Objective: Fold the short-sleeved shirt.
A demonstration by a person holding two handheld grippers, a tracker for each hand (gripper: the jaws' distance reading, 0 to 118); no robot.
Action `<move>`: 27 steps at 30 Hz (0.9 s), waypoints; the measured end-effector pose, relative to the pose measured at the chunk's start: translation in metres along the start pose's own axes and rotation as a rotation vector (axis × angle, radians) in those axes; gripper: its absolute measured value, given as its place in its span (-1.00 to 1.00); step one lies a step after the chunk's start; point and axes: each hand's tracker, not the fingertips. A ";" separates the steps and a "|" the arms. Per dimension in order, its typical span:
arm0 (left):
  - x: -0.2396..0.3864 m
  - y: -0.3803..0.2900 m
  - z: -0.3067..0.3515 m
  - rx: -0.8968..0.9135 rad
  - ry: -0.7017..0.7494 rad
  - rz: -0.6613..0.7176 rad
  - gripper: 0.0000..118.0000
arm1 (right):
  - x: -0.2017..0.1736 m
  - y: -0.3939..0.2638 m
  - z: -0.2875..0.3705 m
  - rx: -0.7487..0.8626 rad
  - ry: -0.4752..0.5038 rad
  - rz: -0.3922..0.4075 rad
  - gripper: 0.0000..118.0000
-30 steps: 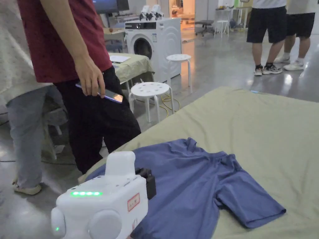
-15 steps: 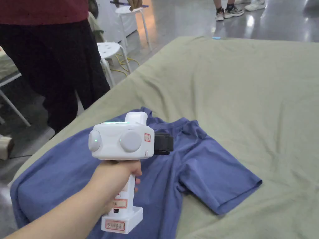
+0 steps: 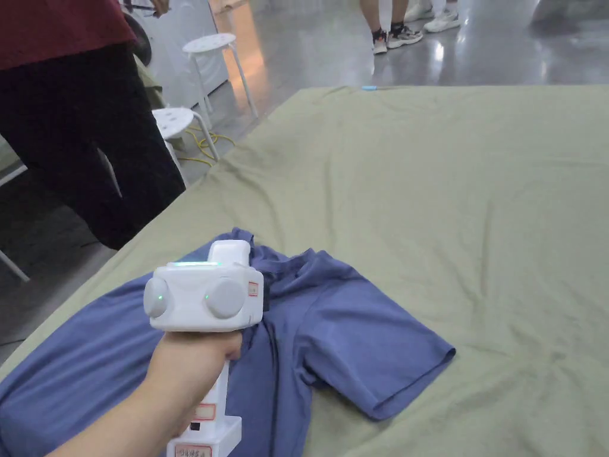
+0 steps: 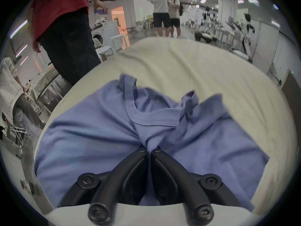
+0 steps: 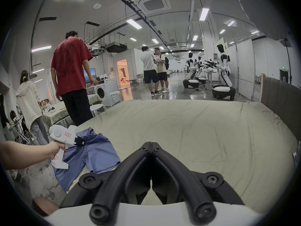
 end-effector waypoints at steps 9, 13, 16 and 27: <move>0.012 0.029 0.123 0.269 -0.130 0.015 -1.00 | 0.007 0.016 0.030 0.078 -0.012 -0.008 -0.99; 0.058 0.050 0.170 0.336 -0.217 -0.097 -1.00 | 0.016 0.007 0.036 0.101 -0.027 -0.045 -0.99; 0.127 0.059 0.207 0.374 -0.331 -0.234 -1.00 | 0.026 0.007 0.054 0.123 -0.054 -0.051 -0.99; 0.466 0.040 0.286 0.352 -0.794 -0.654 -1.00 | 0.072 -0.011 0.123 0.184 -0.255 -0.130 -0.99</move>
